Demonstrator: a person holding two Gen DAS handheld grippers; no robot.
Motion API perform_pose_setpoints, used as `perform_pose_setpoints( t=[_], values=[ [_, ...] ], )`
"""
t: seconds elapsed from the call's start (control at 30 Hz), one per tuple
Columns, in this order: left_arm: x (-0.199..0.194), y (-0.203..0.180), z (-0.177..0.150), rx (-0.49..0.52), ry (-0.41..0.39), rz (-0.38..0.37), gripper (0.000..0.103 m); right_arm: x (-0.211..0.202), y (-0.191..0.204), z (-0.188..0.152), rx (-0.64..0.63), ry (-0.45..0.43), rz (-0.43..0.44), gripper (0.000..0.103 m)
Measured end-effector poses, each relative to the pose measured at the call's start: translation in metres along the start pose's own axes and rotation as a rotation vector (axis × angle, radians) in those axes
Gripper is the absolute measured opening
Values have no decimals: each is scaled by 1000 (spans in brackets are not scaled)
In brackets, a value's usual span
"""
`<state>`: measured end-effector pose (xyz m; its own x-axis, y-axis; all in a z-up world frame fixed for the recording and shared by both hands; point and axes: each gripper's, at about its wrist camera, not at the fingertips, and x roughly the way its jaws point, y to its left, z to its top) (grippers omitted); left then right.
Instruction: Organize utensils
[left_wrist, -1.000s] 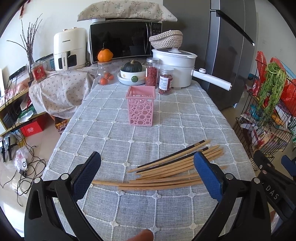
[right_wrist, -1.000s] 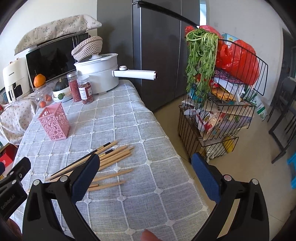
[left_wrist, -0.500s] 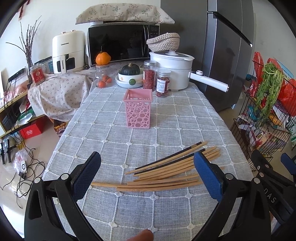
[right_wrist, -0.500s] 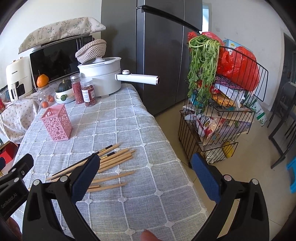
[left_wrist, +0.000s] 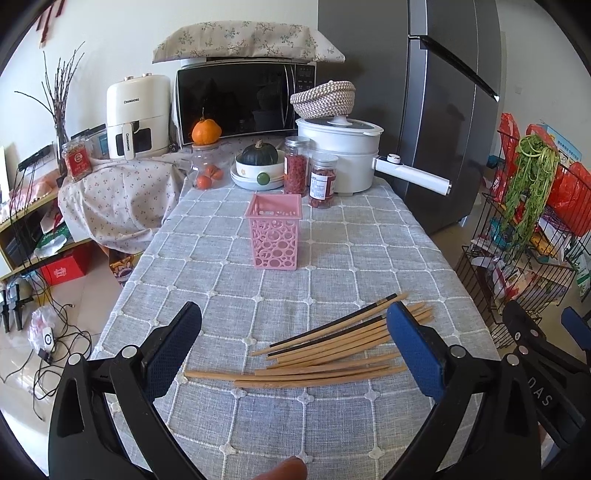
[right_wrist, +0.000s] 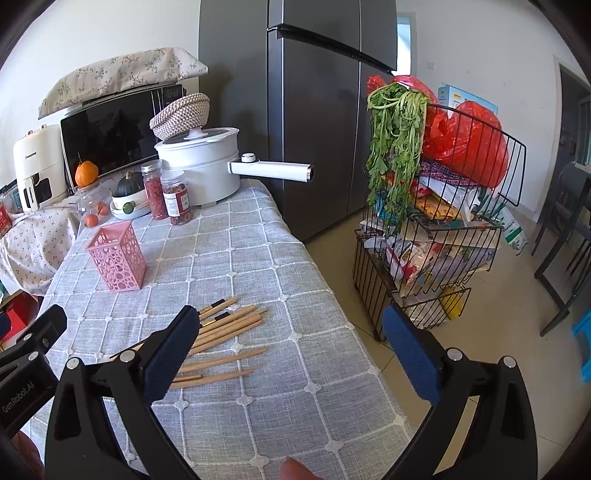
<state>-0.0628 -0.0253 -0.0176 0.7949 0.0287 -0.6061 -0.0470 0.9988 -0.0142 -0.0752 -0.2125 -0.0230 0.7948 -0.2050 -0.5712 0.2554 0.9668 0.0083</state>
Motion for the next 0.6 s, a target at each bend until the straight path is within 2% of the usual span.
perform_pose_setpoints(
  t=[0.6],
  values=[
    [-1, 3, 1, -1, 1, 2, 96, -3, 1, 1, -1, -9, 4, 97]
  ],
)
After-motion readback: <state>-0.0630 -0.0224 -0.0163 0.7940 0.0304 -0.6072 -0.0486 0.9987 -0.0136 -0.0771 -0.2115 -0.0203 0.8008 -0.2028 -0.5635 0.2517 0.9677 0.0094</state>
